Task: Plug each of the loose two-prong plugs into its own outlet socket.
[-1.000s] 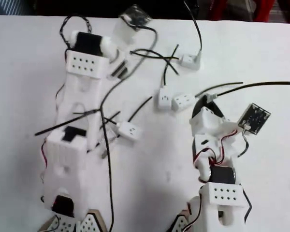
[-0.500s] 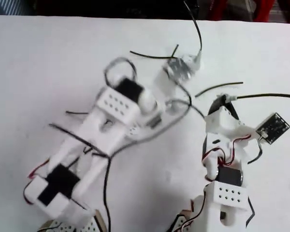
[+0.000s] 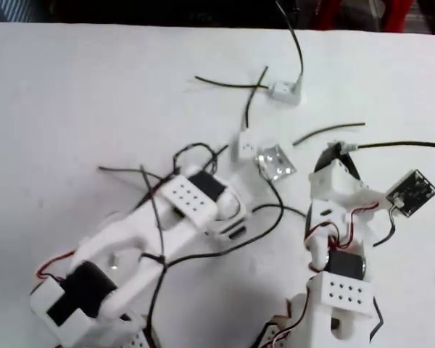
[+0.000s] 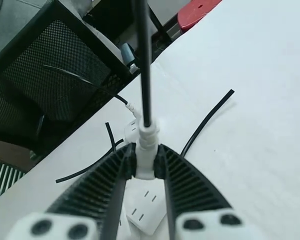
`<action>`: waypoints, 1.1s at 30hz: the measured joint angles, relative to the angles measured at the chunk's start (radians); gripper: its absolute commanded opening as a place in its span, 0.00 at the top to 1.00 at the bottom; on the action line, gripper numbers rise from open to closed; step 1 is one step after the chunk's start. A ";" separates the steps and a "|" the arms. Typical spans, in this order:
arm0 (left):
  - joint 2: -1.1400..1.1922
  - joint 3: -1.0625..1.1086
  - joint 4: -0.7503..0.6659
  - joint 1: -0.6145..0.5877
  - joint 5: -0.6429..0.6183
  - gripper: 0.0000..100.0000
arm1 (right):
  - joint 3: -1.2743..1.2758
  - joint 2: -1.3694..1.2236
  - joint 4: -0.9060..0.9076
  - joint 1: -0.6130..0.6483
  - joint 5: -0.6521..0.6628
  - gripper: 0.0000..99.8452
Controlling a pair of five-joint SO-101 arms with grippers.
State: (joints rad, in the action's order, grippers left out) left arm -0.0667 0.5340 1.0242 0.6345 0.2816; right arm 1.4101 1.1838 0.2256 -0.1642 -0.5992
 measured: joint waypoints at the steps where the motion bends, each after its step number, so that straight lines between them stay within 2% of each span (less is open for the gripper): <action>1: 0.000 -0.014 0.018 0.000 0.000 0.78 | 0.000 0.000 0.000 0.000 0.000 0.98; 7: 0.000 -0.058 0.089 0.002 0.000 0.79 | 0.000 0.000 0.000 0.000 0.000 0.98; 11: 0.000 -0.041 0.092 0.061 -0.002 0.78 | 0.000 0.000 -0.011 0.000 0.000 0.98; 14: 0.000 0.005 0.058 0.133 -0.025 0.78 | 0.000 0.000 -0.014 -0.003 0.000 0.98; 17: 0.000 0.063 -0.011 0.150 -0.054 0.78 | 0.000 0.000 -0.014 0.000 0.000 0.98; 21: 0.000 0.101 -0.074 0.107 -0.060 0.78 | 0.000 0.000 -0.014 -0.002 0.000 0.98; 27: 0.003 0.107 -0.110 -0.052 -0.017 0.78 | 0.000 0.000 -0.014 0.000 0.000 0.98; 33: 0.069 0.074 -0.064 -0.075 0.014 0.79 | 0.000 0.000 -0.014 0.000 0.000 0.98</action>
State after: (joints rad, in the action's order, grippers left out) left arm 0.0023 0.6076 0.9597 0.5593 0.2954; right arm 1.4101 1.1838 0.2117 -0.1642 -0.5992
